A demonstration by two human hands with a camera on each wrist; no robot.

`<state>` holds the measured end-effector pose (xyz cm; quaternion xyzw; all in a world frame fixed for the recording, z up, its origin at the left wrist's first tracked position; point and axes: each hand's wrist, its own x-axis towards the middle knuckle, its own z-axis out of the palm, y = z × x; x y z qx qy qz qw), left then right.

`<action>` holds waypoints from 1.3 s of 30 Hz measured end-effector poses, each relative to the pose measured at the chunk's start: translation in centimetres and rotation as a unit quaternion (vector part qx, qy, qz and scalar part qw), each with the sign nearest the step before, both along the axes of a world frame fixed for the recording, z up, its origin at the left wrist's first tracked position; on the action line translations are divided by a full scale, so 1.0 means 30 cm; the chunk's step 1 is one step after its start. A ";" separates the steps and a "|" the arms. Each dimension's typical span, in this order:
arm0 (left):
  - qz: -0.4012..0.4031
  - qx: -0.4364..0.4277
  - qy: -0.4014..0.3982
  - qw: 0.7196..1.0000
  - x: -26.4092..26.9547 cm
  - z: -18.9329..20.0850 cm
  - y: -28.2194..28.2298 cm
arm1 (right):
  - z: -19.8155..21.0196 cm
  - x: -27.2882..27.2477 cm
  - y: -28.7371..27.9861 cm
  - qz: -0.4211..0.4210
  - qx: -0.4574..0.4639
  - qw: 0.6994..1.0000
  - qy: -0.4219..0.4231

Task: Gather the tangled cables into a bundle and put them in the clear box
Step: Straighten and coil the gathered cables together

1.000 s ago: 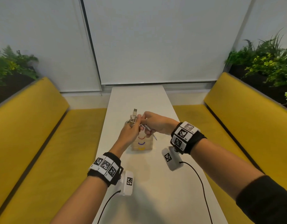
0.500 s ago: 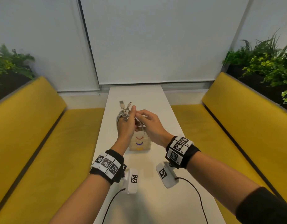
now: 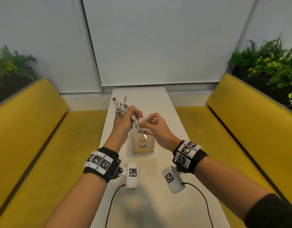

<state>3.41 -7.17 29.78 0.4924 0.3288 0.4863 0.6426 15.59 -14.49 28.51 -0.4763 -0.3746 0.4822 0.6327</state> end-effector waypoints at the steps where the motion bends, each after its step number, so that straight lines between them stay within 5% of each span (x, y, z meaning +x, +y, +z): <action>1: -0.017 0.002 -0.013 1.000 -0.008 0.006 0.006 | -0.007 0.005 -0.001 0.007 -0.016 0.999 -0.049; 3: -0.051 0.004 -0.019 0.999 -0.019 0.024 0.008 | -0.020 0.007 -0.005 0.033 -0.039 0.993 -0.107; 8: -0.078 0.006 -0.019 0.997 -0.015 0.038 -0.014 | -0.004 -0.004 -0.008 0.113 -0.052 0.992 -0.023; 14: -0.115 -0.011 -0.053 0.992 -0.001 0.058 -0.068 | 0.029 -0.017 -0.011 0.187 -0.012 0.969 -0.161; 25: -0.290 -0.053 -0.151 0.944 -0.037 0.042 -0.019 | 0.036 -0.011 -0.002 0.225 0.013 0.973 -0.054; 30: -0.260 -0.068 -0.206 0.941 -0.048 0.025 -0.006 | 0.035 -0.019 -0.002 0.208 0.011 0.978 -0.022; 34: -0.175 -0.075 -0.151 0.970 -0.041 0.009 0.002 | 0.022 -0.045 0.003 0.174 -0.001 0.983 -0.056; 39: -0.161 -0.074 -0.087 0.980 -0.051 0.005 -0.002 | 0.038 -0.047 -0.005 0.178 -0.016 0.982 -0.056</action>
